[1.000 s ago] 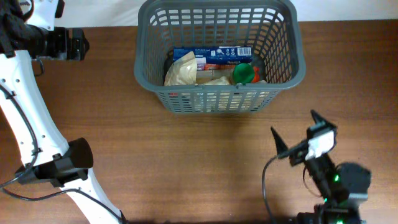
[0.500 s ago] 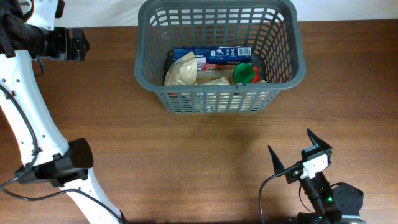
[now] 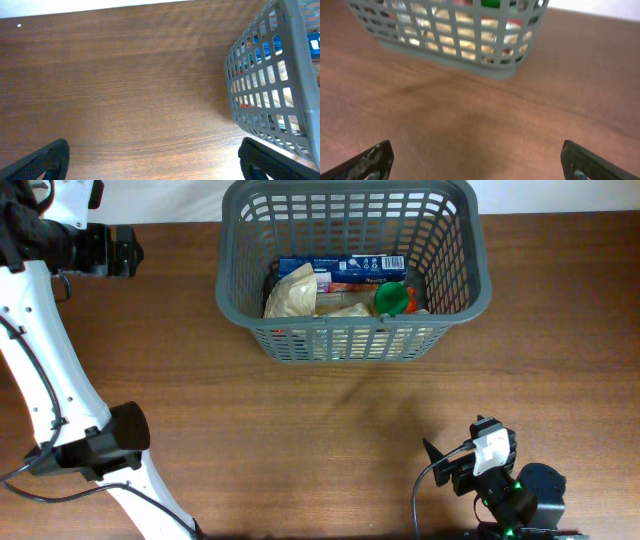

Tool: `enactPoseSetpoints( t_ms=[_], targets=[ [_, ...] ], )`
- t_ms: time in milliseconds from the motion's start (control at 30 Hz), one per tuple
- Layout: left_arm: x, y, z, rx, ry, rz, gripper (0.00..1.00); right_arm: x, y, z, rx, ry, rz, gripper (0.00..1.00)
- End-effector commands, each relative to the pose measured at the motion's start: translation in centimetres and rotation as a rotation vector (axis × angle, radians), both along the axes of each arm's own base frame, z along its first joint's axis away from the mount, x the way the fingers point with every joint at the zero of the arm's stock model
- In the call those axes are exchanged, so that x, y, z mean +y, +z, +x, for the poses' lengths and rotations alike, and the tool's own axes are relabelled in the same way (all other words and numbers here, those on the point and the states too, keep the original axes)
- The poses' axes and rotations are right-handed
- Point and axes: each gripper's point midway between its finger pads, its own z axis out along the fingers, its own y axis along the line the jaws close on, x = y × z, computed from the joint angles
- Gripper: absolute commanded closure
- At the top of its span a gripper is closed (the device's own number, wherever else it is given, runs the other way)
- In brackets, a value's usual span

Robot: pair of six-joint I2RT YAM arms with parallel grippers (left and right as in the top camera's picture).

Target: Pack container

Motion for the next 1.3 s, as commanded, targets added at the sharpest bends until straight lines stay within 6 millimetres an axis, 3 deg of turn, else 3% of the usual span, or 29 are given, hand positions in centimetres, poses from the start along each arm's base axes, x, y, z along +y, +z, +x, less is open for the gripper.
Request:
enactPoseSetpoints(
  t_ms=[0,533,667,867,967,1000,1167,1267],
  targets=[
    [0.0,0.0,0.0,0.000,0.004,-0.007,0.01,0.1,-0.5,-0.3,0.019,0.005,-0.001,0.01],
    [0.0,-0.1,0.0,0.004,0.004,-0.008,0.01,0.1,-1.1,-0.4,0.038,0.004,0.001,0.01],
    [-0.2,1.1,-0.7,-0.022,0.004,0.000,0.01,0.1,-1.1,-0.4,0.038,0.004,0.001,0.01],
    [-2.5,4.1,-4.9,-0.052,-0.022,0.007,0.01,0.1,-1.1,-0.4,0.038,0.004,0.001,0.01],
    [-3.5,4.4,-9.0,-0.026,-0.021,0.001,0.01,0.1,-1.1,-0.4,0.038,0.004,0.001,0.01],
    [-3.6,4.5,-9.5,-0.038,-0.035,0.022,0.01,0.1,-1.1,-0.4,0.038,0.004,0.001,0.01],
    [-3.7,10.2,-8.9,-0.529,-0.050,0.172,0.01,0.1,-1.1,-0.4,0.038,0.005,0.001,0.01],
    [-5.1,12.0,-9.1,-0.773,-0.082,0.225,0.01,0.1,-1.1,-0.4,0.038,0.004,0.001,0.01]
  ],
)
